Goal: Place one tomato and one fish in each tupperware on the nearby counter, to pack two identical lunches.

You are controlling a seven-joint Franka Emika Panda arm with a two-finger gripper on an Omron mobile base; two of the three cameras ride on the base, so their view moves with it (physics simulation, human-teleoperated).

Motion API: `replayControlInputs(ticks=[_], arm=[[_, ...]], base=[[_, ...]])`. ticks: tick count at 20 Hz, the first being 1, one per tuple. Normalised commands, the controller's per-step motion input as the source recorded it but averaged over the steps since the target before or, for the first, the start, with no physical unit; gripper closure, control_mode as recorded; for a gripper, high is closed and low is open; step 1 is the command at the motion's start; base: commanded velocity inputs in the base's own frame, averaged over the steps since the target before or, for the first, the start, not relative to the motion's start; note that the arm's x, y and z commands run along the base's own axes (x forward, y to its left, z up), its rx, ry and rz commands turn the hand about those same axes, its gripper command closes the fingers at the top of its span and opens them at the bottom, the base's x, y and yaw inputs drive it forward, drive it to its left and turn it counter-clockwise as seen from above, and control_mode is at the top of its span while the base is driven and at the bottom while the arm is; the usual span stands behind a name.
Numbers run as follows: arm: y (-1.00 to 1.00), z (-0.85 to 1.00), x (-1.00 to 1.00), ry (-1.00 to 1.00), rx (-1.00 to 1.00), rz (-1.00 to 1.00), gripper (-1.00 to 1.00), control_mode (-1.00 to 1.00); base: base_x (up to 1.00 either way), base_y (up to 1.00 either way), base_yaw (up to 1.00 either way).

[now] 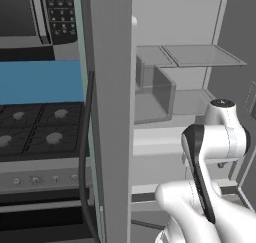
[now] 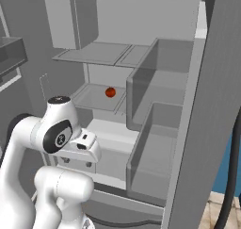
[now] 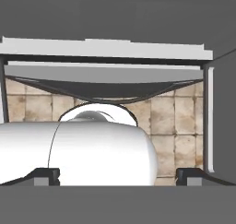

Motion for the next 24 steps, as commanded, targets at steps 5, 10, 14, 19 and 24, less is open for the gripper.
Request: replayControlInputs(ticks=[5, 10, 14, 19, 24], arm=[[0.11, 0.0, 0.15, 0.0, -0.03, -0.01, -1.0, -1.0], [0.01, 0.0, 0.02, 0.0, 0.0, -0.01, -1.0, -1.0], [0.0, 0.0, -0.05, -0.05, 0.0, 0.0, -1.0, -1.0], [0.0, 0.18, 0.0, -0.17, 0.01, 0.03, -1.0, -1.0], [0.0, 0.38, 0.01, -0.26, 0.0, 0.09, -1.0, -1.0]], base=[[0.0, 0.0, 0.0], [0.0, 0.0, 0.0], [0.0, 0.0, 0.0], [0.0, 0.0, 0.0], [0.0, 0.0, 0.0]])
